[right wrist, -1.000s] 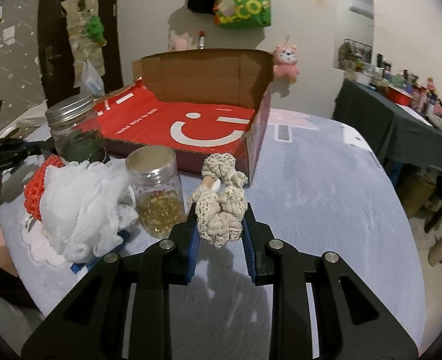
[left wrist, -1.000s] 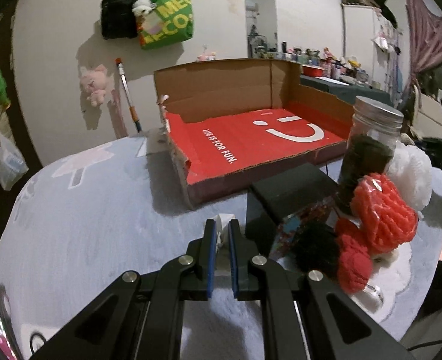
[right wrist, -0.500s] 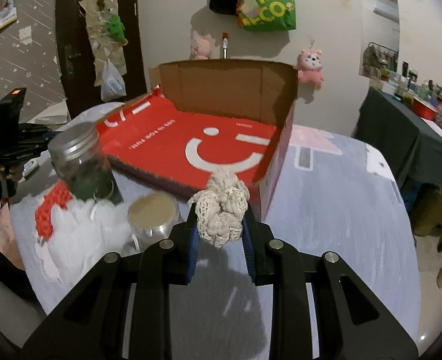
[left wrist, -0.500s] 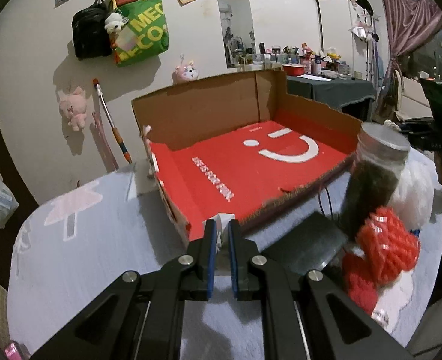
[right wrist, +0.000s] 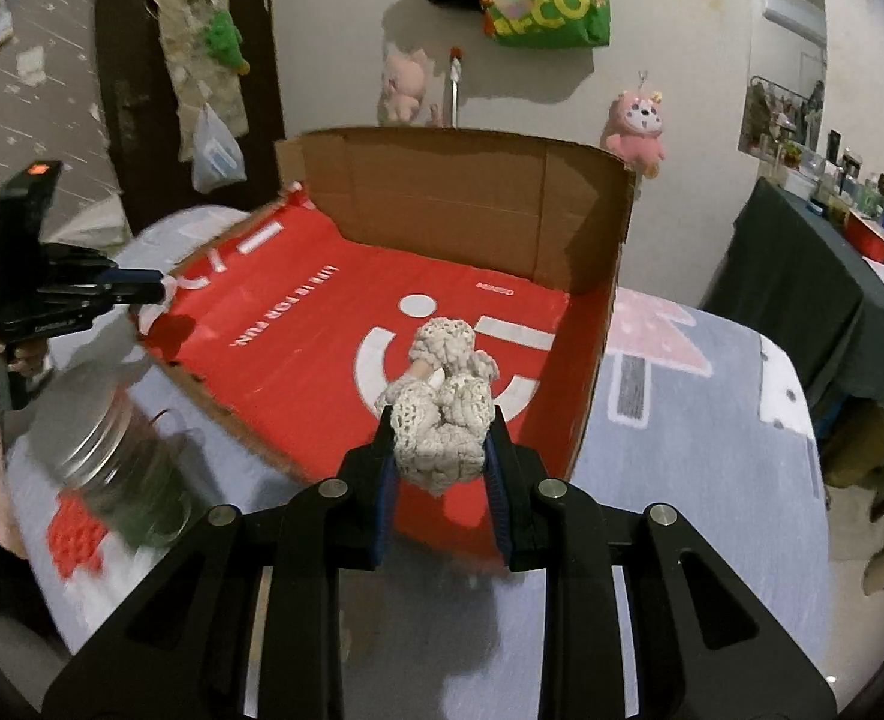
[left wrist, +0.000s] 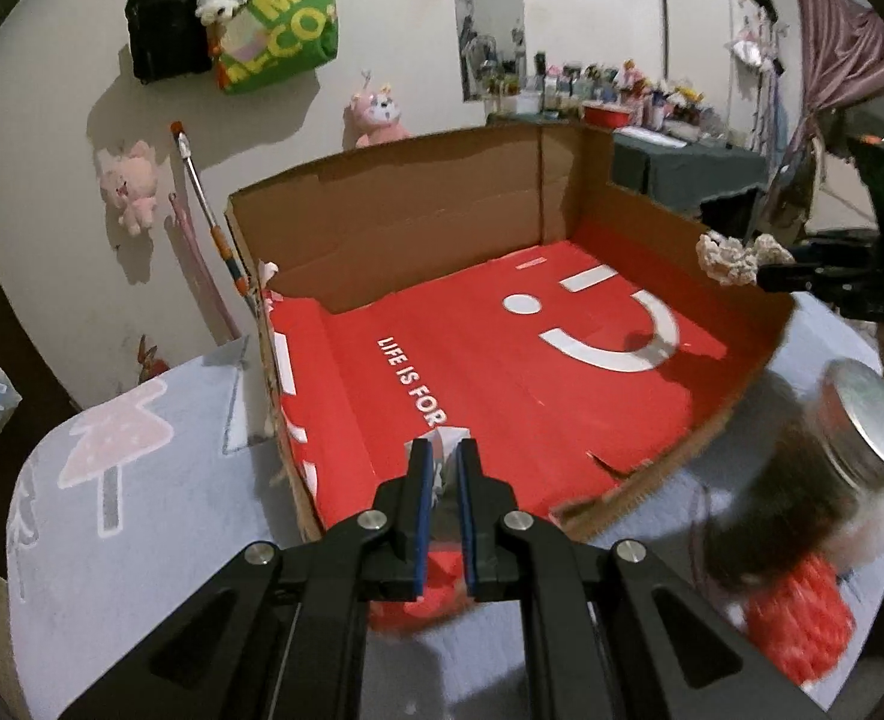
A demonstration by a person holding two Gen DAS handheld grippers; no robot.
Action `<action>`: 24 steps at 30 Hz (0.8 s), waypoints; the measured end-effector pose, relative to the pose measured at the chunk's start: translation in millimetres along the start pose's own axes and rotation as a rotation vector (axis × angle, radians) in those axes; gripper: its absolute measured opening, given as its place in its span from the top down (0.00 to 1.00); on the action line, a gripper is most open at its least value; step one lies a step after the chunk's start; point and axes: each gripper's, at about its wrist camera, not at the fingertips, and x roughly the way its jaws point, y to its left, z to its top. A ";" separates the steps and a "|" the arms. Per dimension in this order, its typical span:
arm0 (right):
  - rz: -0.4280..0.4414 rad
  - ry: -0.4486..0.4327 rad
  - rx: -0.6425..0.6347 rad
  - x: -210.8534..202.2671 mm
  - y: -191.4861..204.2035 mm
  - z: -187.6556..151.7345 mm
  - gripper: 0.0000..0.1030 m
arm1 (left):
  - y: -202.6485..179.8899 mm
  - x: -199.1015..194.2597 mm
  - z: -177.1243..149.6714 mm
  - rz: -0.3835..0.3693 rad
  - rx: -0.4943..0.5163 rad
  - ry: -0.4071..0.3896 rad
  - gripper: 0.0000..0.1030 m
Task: Organize soft objects
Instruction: 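Carry the tissue and scrunchie with both tools into the red box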
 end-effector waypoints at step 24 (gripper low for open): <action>-0.187 0.394 0.030 140.3 -3.5 50.1 0.76 | 3.0 112.9 48.2 0.098 -0.013 0.259 0.89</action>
